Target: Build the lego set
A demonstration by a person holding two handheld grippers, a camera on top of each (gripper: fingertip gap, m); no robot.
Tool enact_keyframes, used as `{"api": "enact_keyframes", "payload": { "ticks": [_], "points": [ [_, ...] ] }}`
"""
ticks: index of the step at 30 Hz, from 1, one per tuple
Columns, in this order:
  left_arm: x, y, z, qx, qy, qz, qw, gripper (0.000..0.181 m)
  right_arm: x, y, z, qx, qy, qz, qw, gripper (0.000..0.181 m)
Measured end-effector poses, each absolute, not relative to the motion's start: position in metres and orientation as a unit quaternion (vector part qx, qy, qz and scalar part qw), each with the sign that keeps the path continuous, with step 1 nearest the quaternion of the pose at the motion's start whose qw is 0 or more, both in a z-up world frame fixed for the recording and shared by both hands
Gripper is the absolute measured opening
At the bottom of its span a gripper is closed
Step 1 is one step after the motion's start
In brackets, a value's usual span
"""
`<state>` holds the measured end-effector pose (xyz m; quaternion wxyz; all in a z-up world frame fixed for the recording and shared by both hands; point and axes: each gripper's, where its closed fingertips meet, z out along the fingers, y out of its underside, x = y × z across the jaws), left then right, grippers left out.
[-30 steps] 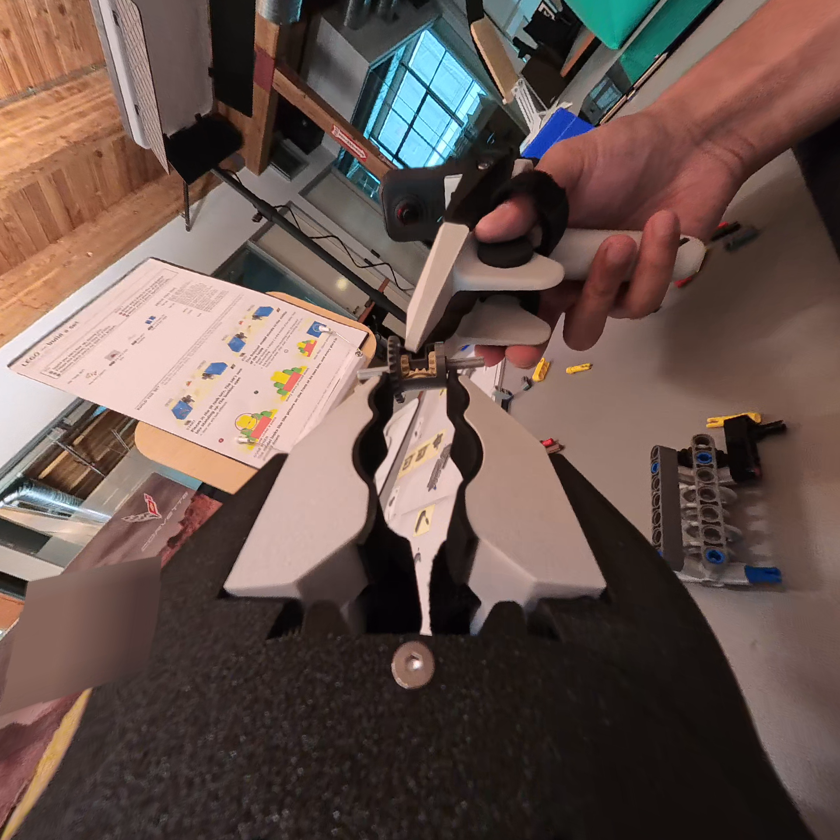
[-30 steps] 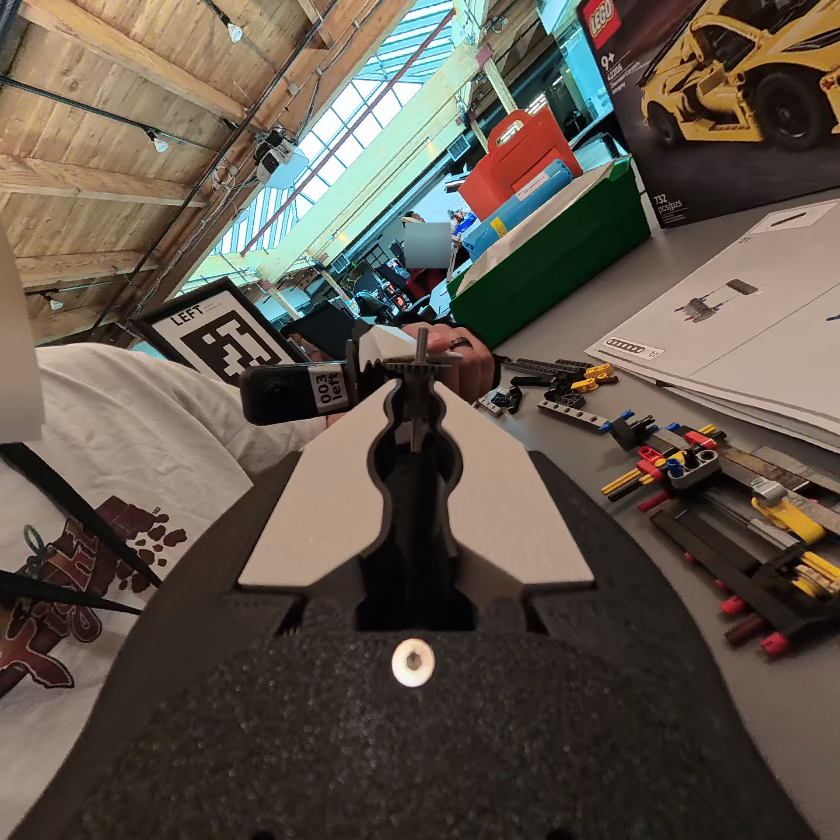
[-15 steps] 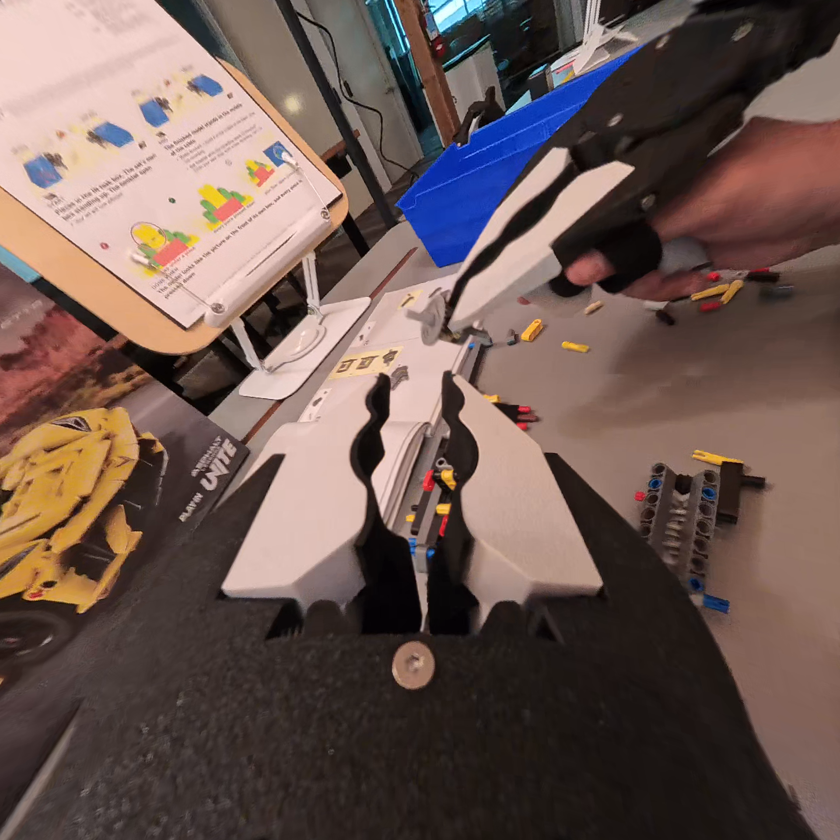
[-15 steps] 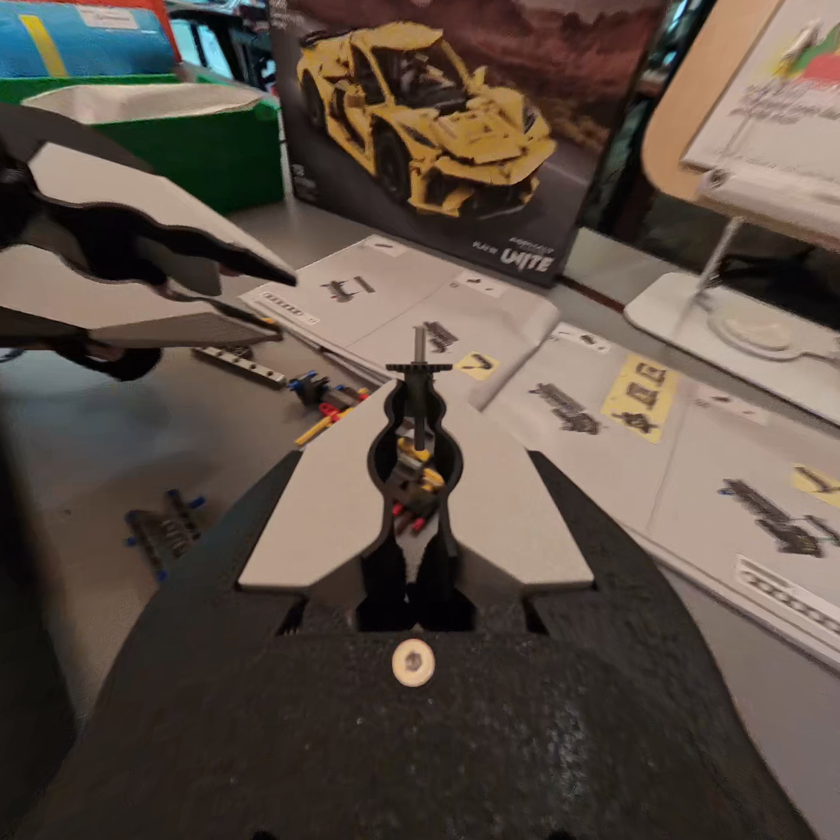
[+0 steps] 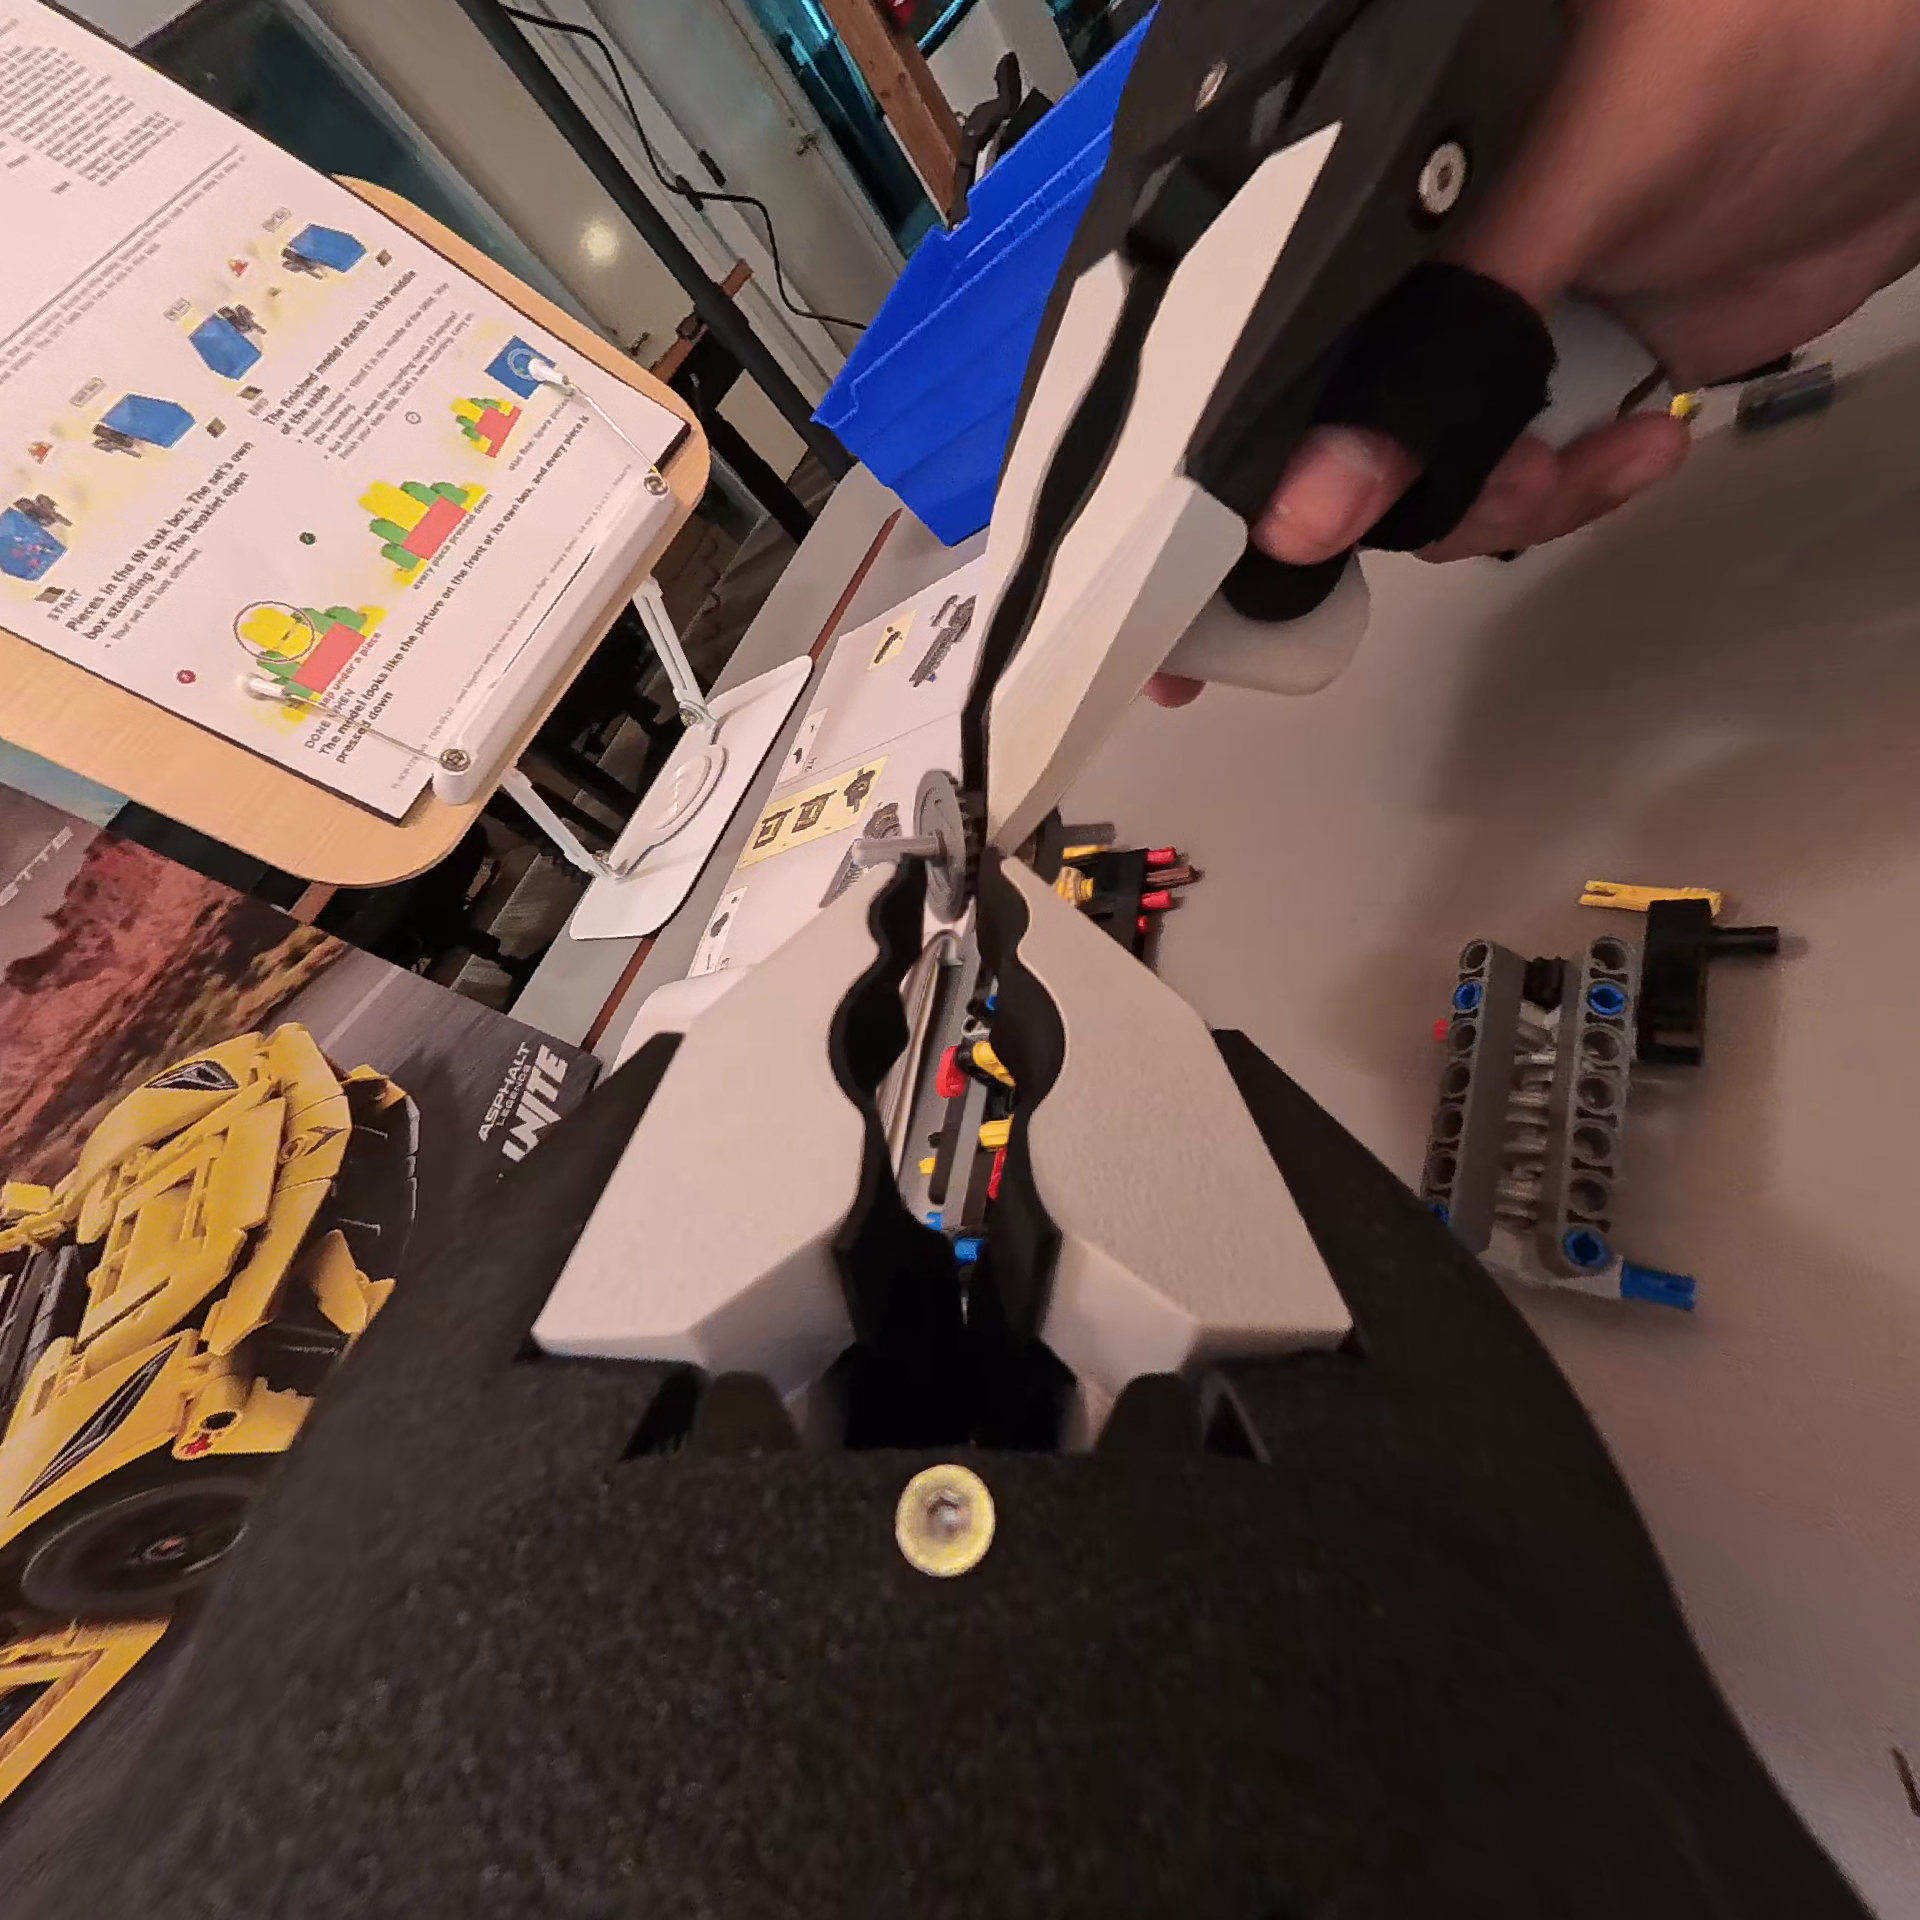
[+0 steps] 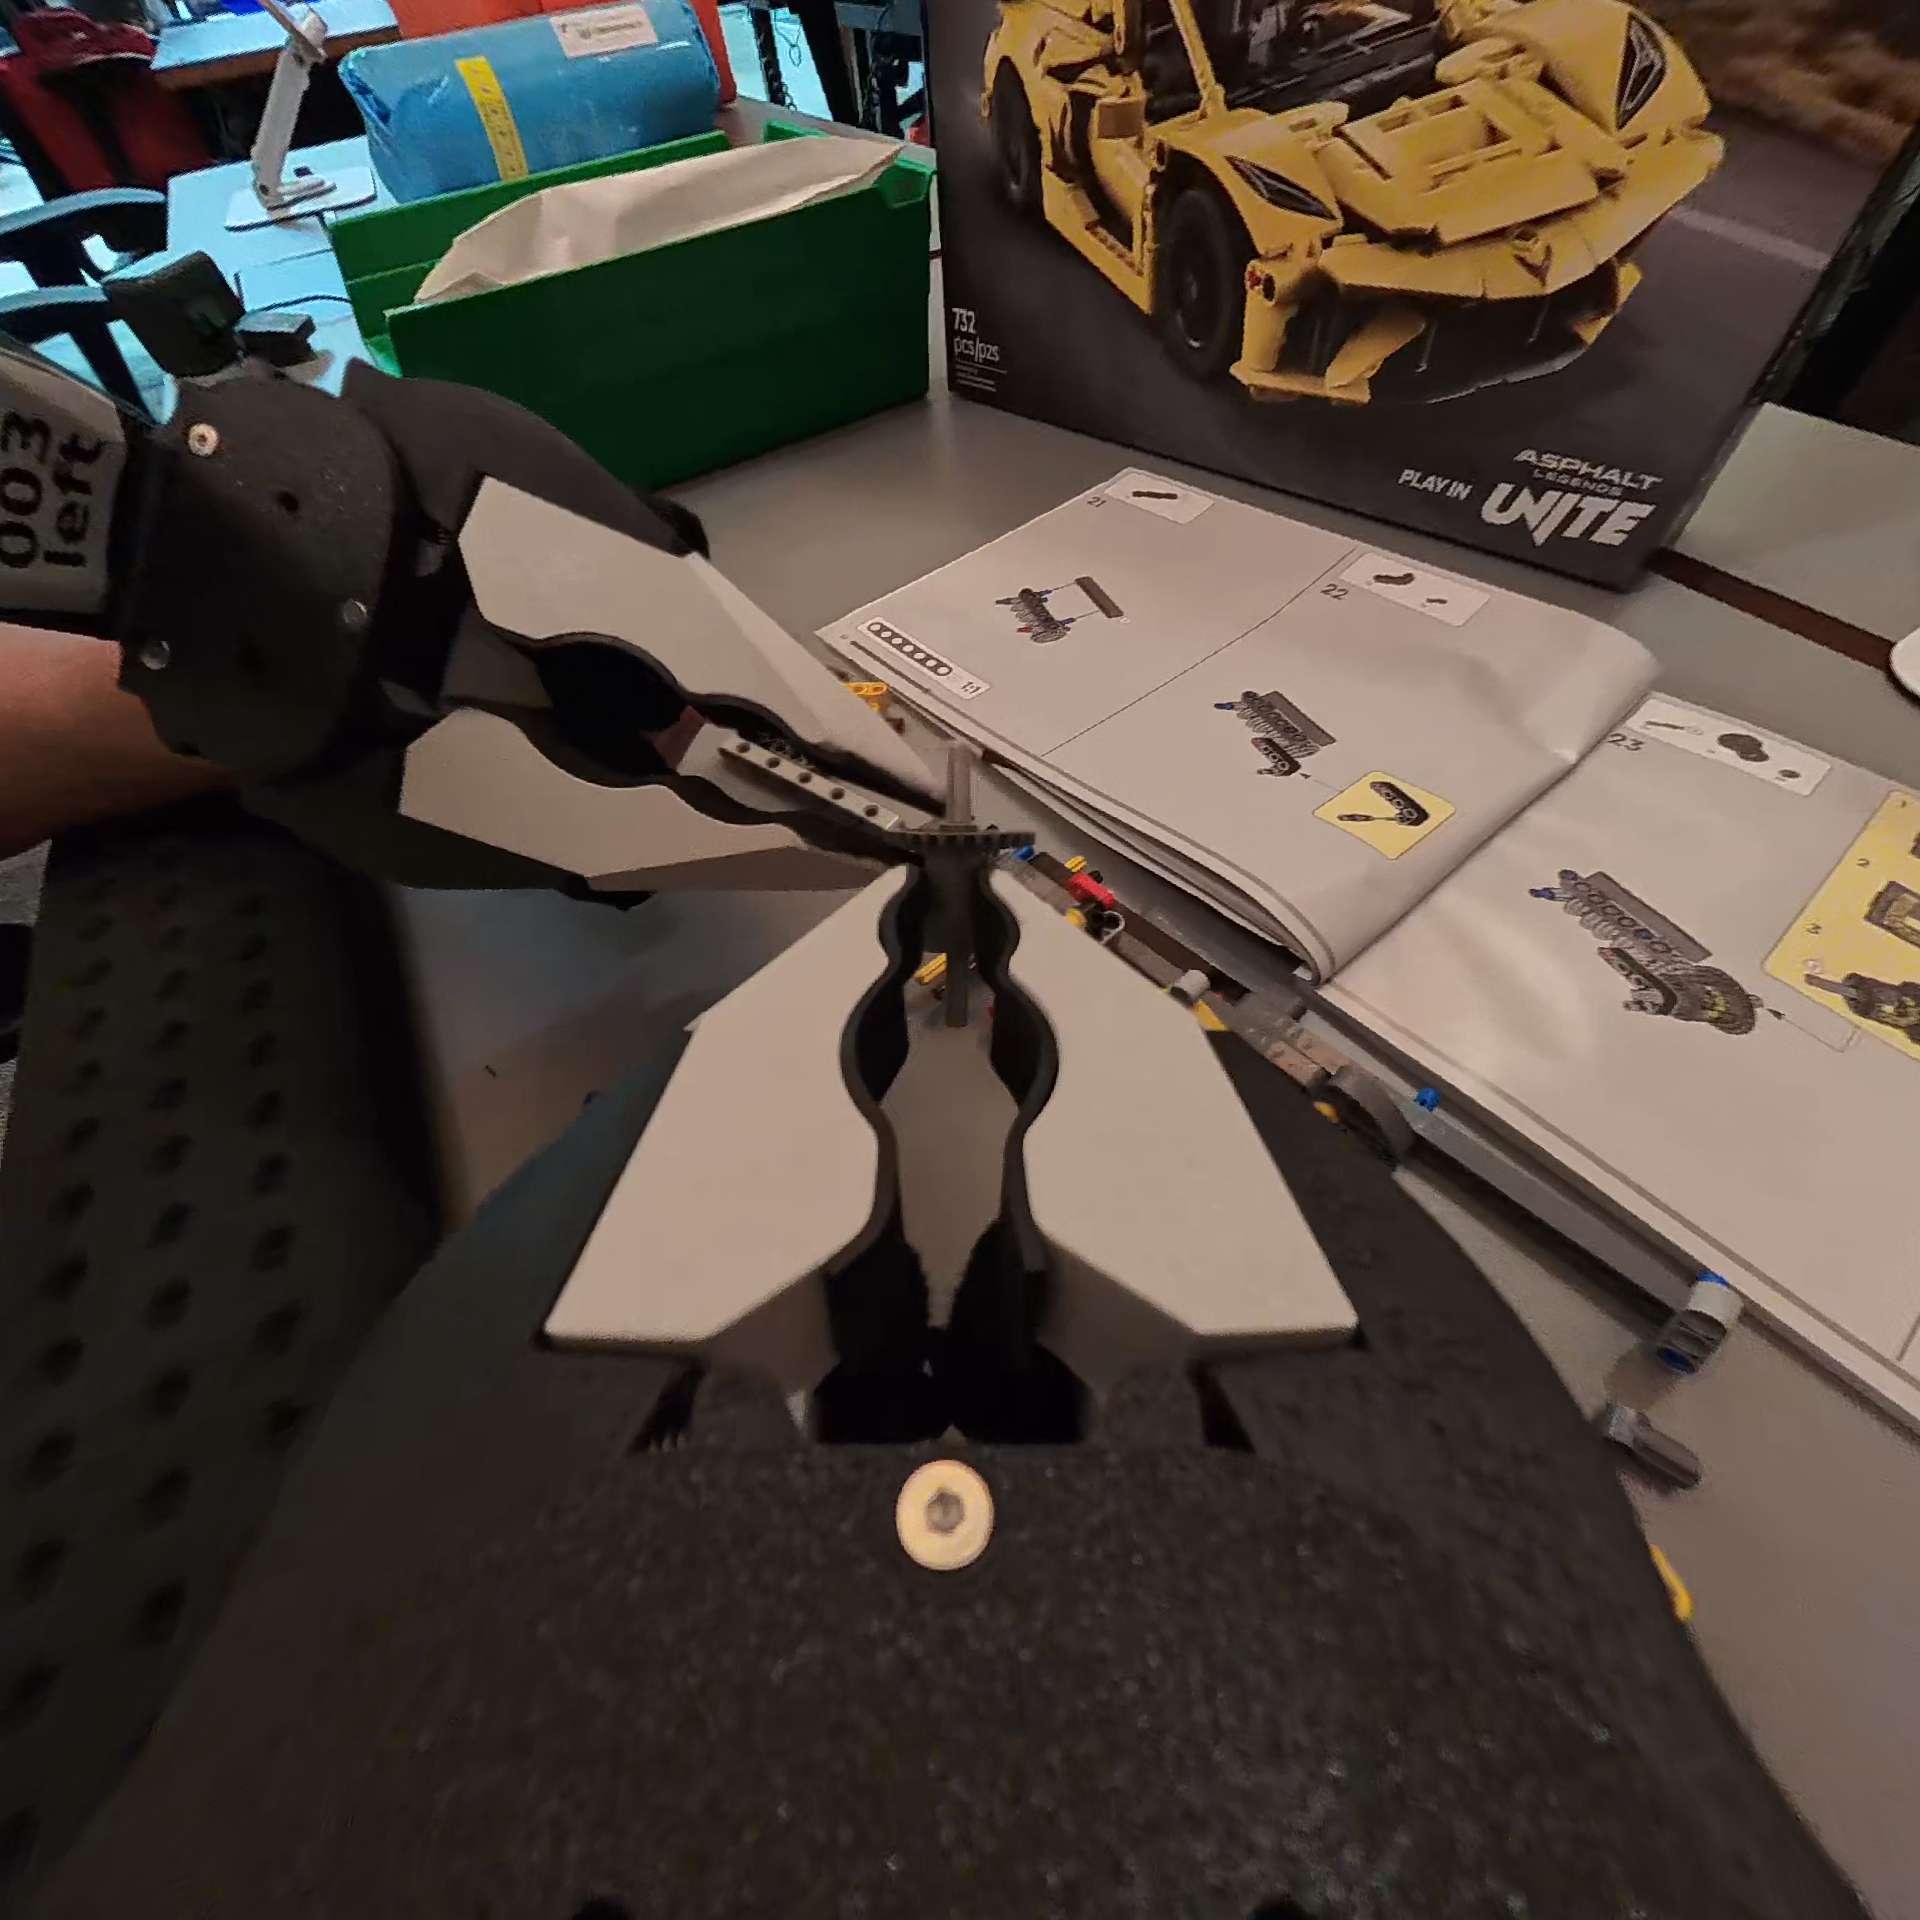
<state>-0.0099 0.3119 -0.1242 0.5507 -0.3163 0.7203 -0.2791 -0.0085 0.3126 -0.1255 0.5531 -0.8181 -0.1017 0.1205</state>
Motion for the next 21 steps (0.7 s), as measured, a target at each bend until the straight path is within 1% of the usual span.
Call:
{"api": "enact_keyframes", "payload": {
  "ticks": [2, 6, 7, 8, 9, 14, 17, 19, 21],
  "points": [
    [-0.010, 0.310, -0.126, -0.309, 0.724, -0.274, 0.553, 0.003, -0.009, 0.312, -0.126, -0.817, -0.104, 0.128, 0.553, 0.008],
    [-0.008, 0.313, -0.123, -0.325, 0.714, -0.275, 0.555, 0.002, -0.007, 0.313, -0.123, -0.805, -0.097, 0.143, 0.567, 0.009],
    [-0.007, 0.316, -0.122, -0.335, 0.708, -0.276, 0.558, 0.002, -0.005, 0.314, -0.121, -0.802, -0.092, 0.142, 0.573, 0.010],
    [-0.006, 0.321, -0.119, -0.349, 0.697, -0.279, 0.561, 0.002, -0.001, 0.315, -0.117, -0.795, -0.086, 0.137, 0.584, 0.015],
    [-0.005, 0.326, -0.116, -0.368, 0.684, -0.288, 0.560, 0.002, 0.004, 0.314, -0.112, -0.787, -0.079, 0.134, 0.597, 0.017],
    [0.004, 0.389, -0.099, -0.535, 0.552, -0.325, 0.551, 0.002, 0.056, 0.311, -0.090, -0.746, 0.021, 0.112, 0.656, 0.016],
    [0.009, 0.431, -0.108, -0.647, 0.469, -0.304, 0.519, 0.002, 0.077, 0.307, -0.088, -0.736, 0.068, 0.128, 0.661, 0.015],
    [0.012, 0.447, -0.117, -0.684, 0.445, -0.273, 0.510, 0.002, 0.081, 0.305, -0.091, -0.739, 0.082, 0.139, 0.654, 0.013],
    [0.014, 0.455, -0.120, -0.695, 0.435, -0.240, 0.520, 0.002, 0.079, 0.305, -0.093, -0.743, 0.082, 0.145, 0.649, 0.012]
  ]
}}
